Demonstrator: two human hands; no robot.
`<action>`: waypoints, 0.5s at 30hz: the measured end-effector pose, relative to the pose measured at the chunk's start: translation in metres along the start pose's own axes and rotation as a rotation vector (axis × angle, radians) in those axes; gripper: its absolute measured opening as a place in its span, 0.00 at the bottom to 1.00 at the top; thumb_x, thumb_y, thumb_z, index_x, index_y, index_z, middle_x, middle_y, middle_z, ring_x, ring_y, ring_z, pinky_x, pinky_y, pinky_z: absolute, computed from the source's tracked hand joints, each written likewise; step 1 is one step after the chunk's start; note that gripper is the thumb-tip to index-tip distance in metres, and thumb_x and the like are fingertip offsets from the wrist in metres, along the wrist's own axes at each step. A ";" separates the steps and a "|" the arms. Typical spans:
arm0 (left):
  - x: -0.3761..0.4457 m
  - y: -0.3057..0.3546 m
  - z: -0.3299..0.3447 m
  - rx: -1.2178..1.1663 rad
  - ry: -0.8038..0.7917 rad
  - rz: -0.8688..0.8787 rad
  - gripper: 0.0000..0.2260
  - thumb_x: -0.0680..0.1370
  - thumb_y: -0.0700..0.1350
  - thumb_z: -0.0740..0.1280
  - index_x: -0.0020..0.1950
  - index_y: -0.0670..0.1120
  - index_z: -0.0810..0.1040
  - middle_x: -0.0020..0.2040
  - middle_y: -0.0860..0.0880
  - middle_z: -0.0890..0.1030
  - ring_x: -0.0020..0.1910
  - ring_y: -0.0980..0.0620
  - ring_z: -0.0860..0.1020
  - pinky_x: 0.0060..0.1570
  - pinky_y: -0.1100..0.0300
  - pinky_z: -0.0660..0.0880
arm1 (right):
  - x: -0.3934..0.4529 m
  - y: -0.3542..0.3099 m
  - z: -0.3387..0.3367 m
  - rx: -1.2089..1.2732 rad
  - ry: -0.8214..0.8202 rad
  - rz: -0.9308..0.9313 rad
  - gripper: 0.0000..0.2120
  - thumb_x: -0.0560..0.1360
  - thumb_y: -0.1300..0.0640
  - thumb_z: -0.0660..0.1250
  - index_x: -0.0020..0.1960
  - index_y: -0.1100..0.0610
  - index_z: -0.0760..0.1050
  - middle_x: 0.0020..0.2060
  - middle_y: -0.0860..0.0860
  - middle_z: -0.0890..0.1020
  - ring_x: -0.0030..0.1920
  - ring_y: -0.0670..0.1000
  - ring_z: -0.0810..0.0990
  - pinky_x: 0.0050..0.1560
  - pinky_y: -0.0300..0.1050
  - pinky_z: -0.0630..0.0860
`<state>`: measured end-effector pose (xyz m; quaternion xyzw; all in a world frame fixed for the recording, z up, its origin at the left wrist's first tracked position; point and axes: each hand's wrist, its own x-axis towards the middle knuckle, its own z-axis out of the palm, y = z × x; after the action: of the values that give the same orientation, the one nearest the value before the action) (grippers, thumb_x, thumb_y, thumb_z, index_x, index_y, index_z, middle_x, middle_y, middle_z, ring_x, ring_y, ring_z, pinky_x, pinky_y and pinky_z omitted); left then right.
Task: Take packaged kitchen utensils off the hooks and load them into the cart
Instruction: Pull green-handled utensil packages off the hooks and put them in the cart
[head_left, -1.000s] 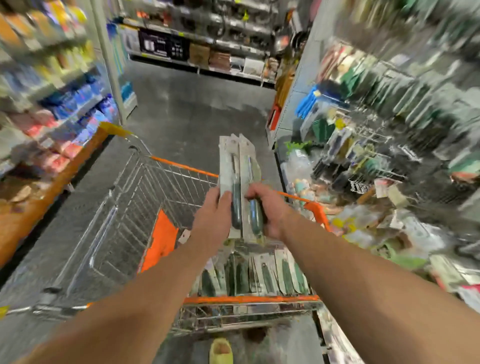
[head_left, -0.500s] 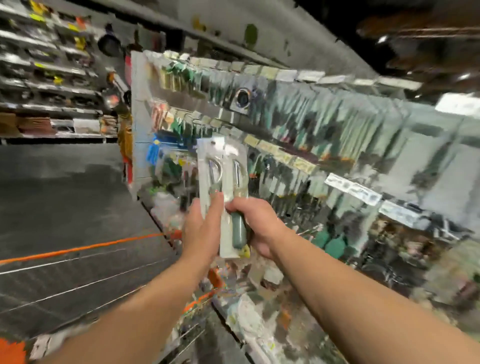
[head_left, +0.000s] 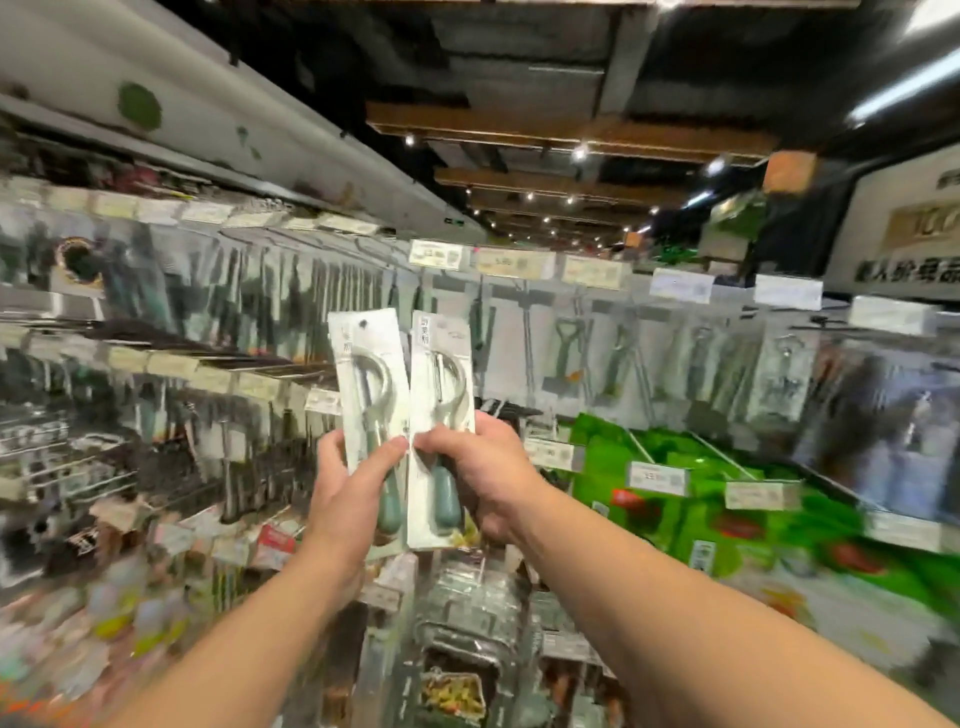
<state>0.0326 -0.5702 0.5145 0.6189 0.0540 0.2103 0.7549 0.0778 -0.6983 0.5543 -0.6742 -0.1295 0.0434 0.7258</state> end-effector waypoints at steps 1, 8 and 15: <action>0.000 -0.003 0.017 0.007 -0.024 -0.021 0.46 0.60 0.70 0.78 0.74 0.63 0.63 0.66 0.50 0.80 0.62 0.44 0.81 0.58 0.45 0.77 | -0.004 -0.002 -0.019 -0.002 0.022 -0.007 0.17 0.68 0.66 0.74 0.57 0.64 0.80 0.46 0.61 0.87 0.45 0.59 0.87 0.49 0.56 0.84; -0.028 -0.020 0.131 -0.113 -0.133 -0.256 0.34 0.58 0.56 0.81 0.59 0.50 0.72 0.59 0.43 0.83 0.57 0.40 0.83 0.61 0.34 0.79 | -0.036 -0.014 -0.131 -0.011 0.162 -0.025 0.09 0.71 0.70 0.72 0.51 0.66 0.81 0.43 0.63 0.86 0.40 0.56 0.84 0.46 0.54 0.85; -0.051 -0.030 0.203 -0.142 -0.226 -0.301 0.35 0.55 0.52 0.84 0.58 0.52 0.72 0.57 0.39 0.84 0.55 0.37 0.85 0.58 0.29 0.79 | -0.056 -0.026 -0.209 0.034 0.170 0.044 0.13 0.73 0.69 0.72 0.57 0.70 0.79 0.41 0.60 0.84 0.39 0.55 0.84 0.41 0.49 0.83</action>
<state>0.0633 -0.7796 0.5228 0.5685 0.0460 0.0277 0.8209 0.0721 -0.9165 0.5607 -0.6658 -0.0520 0.0039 0.7444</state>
